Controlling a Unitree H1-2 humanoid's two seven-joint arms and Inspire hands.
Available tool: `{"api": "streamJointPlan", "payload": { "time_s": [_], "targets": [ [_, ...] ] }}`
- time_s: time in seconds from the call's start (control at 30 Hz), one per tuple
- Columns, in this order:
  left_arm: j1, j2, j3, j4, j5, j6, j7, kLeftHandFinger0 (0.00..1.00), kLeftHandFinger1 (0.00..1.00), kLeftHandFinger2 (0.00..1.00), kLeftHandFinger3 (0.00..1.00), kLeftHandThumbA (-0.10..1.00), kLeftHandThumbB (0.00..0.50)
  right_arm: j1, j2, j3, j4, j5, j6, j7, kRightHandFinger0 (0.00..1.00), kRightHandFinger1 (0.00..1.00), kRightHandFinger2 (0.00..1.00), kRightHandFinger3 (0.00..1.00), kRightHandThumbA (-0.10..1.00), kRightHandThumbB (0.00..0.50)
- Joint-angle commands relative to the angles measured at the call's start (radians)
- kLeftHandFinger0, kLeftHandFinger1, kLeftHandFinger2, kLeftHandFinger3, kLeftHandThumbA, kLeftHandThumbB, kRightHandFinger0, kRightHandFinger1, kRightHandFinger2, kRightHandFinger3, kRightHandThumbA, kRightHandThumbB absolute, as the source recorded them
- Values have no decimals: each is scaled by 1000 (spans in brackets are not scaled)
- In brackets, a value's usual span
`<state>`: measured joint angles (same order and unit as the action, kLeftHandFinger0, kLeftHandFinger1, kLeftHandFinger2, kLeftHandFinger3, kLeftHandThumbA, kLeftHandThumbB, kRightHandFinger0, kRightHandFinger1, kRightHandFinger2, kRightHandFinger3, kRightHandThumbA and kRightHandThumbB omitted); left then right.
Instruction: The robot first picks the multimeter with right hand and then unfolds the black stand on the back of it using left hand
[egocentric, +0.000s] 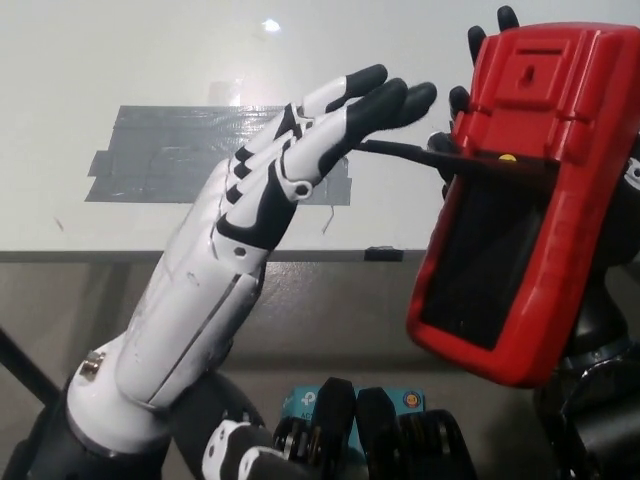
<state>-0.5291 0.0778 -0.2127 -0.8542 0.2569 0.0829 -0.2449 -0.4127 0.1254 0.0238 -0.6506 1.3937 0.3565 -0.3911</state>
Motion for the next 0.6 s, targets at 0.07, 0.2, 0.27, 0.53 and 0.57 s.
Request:
{"api": "streamJointPlan", "payload": {
  "time_s": [0.07, 0.2, 0.27, 0.53, 0.57],
  "targets": [
    [-5, -2, 2, 26, 85, -42, -4, 1000, 885, 869, 1000, 1000, 428, -33, 3, 20, -69, 13, -38, -25, 0, 0, 154, 262, -100, 119],
    [-12, 0, 1, 40, 172, -75, -3, 1000, 856, 843, 1000, 1000, 413, -31, 10, 30, -80, 0, -41, -34, 0, 0, 158, 252, -100, 117],
    [-11, -3, 2, 43, 165, -73, -4, 1000, 869, 845, 1000, 1000, 403, -30, 6, 32, -80, 11, -43, -34, 0, 0, 149, 274, -100, 116],
    [-7, -9, -1, 48, 182, -90, -5, 1000, 872, 851, 1000, 1000, 382, -28, -3, 38, -99, 13, -47, -47, 0, 0, 0, 264, -100, 130],
    [-8, -9, -2, 46, 178, -90, -8, 1000, 866, 852, 1000, 1000, 386, -29, -3, 37, -100, 17, -49, -52, 0, 0, 0, 240, -100, 127]
  ]
}}
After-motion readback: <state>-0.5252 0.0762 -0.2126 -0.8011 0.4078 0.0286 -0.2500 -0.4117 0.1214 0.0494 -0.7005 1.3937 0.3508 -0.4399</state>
